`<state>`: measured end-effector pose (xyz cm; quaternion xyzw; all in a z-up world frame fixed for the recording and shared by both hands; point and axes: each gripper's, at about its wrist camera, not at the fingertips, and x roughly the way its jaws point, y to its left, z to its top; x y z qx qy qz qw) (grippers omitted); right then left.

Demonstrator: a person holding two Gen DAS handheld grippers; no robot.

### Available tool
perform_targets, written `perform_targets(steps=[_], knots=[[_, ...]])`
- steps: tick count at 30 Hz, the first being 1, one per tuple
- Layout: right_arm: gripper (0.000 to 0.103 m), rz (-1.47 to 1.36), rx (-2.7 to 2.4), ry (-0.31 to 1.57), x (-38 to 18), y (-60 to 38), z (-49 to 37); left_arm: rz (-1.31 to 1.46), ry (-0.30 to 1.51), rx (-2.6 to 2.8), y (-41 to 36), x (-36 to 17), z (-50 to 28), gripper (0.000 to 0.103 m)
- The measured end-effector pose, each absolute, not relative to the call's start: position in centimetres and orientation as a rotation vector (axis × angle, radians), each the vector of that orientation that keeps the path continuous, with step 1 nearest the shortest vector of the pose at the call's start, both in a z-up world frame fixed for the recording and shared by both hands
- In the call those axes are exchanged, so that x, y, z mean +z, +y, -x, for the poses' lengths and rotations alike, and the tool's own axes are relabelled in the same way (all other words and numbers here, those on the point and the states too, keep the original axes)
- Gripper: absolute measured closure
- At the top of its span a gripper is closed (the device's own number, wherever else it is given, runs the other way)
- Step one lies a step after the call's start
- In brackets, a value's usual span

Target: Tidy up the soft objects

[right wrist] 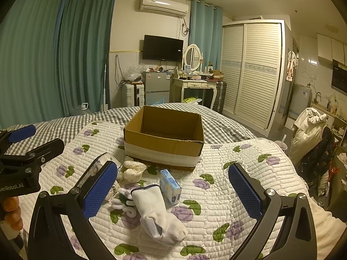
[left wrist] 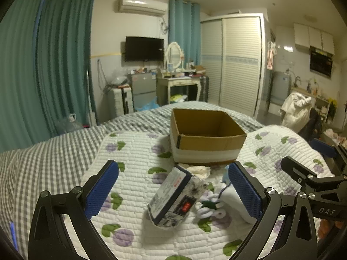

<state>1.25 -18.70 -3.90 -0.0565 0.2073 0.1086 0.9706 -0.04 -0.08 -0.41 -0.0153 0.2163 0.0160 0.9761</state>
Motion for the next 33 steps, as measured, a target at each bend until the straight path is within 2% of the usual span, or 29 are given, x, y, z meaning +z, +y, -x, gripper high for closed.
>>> perform_targets(steps=[14,21,25,28,33], knots=[[0.000,0.144,0.243,0.424,-3.4,-18.6,-0.2,0.023,0.436,0.027,-0.1,-0.4,0.8,0.000],[0.000,0.203,0.274,0.578,-8.1,-17.7,-1.7,0.021,0.547,0.036,0.0,-4.6,-0.5,0.001],[0.007,0.223,0.274,0.676,-11.8,-17.2,-3.3,0.027,0.614,0.036,0.2,-7.3,-1.9,0.001],[0.018,0.234,0.280,0.762,-14.4,-16.9,-4.4,0.035,0.646,0.029,0.3,-8.8,-2.7,0.002],[0.023,0.261,0.258,0.831,-16.6,-16.7,-5.7,0.026,0.675,0.012,0.1,-10.5,-4.1,0.006]])
